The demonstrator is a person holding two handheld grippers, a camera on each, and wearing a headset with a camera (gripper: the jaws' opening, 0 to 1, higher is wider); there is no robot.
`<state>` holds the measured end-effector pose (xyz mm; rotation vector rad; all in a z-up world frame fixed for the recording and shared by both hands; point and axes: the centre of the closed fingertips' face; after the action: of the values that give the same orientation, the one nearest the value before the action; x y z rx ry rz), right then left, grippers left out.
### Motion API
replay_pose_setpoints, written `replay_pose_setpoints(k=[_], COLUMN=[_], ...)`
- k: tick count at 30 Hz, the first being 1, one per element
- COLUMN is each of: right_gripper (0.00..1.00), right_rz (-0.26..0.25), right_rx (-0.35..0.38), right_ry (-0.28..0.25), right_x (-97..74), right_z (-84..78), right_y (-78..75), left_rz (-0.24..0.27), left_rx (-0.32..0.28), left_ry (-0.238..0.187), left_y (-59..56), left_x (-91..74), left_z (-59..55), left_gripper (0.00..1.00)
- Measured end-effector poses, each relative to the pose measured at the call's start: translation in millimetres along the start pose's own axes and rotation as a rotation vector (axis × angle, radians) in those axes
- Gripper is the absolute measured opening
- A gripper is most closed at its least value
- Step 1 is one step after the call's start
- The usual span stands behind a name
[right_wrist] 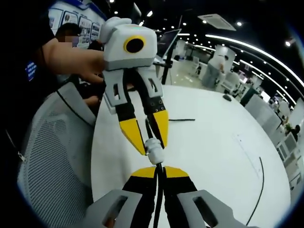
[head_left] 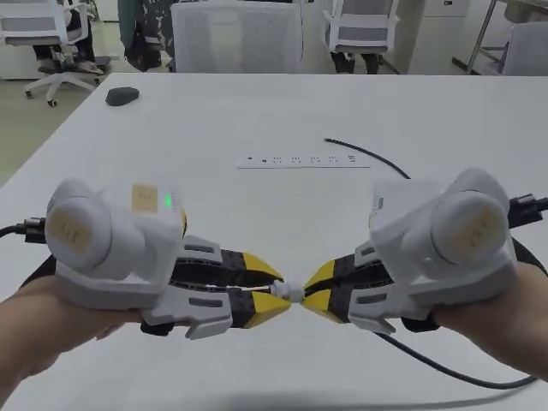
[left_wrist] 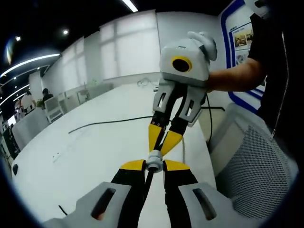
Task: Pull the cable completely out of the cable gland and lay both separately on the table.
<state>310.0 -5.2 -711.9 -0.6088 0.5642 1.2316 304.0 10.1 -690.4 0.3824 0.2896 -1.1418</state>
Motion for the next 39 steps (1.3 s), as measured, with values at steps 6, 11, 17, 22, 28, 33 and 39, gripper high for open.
replay_pose_setpoints(k=[6, 11, 17, 22, 28, 33, 39], right_gripper=[0.0, 0.0, 0.0, 0.0, 0.0, 0.38, 0.27], right_rz=[-0.09, -0.16, -0.191, -0.184, -0.155, -0.168, -0.076], right_rx=[0.092, 0.226, 0.298, 0.321, 0.39, 0.301, 0.18], right_ry=[0.023, 0.057, 0.106, 0.115, 0.14, 0.144, -0.068], right_x=[-23.3, -37.3, -49.3, -45.6, -38.0, -37.6, -23.5], right_z=[-43.7, -91.1, -141.0, -144.9, -152.9, -132.2, -33.9], right_y=[-16.8, -30.5, -32.9, -29.0, -26.5, -27.3, -8.6], left_rz=[0.028, 0.054, 0.061, 0.054, 0.054, 0.051, 0.039], left_rx=[-0.026, -0.011, -0.023, -0.023, -0.023, -0.01, -0.001], left_ry=[-0.021, 0.001, 0.023, 0.026, 0.04, 0.062, 0.035], left_y=[7.6, 13.7, 18.1, 17.5, 18.5, 17.2, 10.7], left_x=[-10.6, -11.3, -16.8, -12.8, -10.0, -11.0, -13.7], left_z=[-8.3, -16.9, -29.6, -30.3, -33.4, -36.8, -23.1], left_gripper=[0.14, 0.14, 0.14, 0.14, 0.14, 0.14, 0.14])
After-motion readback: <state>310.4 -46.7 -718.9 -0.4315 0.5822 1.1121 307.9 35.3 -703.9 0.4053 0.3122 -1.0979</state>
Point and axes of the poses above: the centre of the closed fingertips' face, and the gripper's own axes: x roughly forward along the fingers, y roughly to its left, z roughly out of its top, and after that the axes turned 6 degrees about z, right-handed
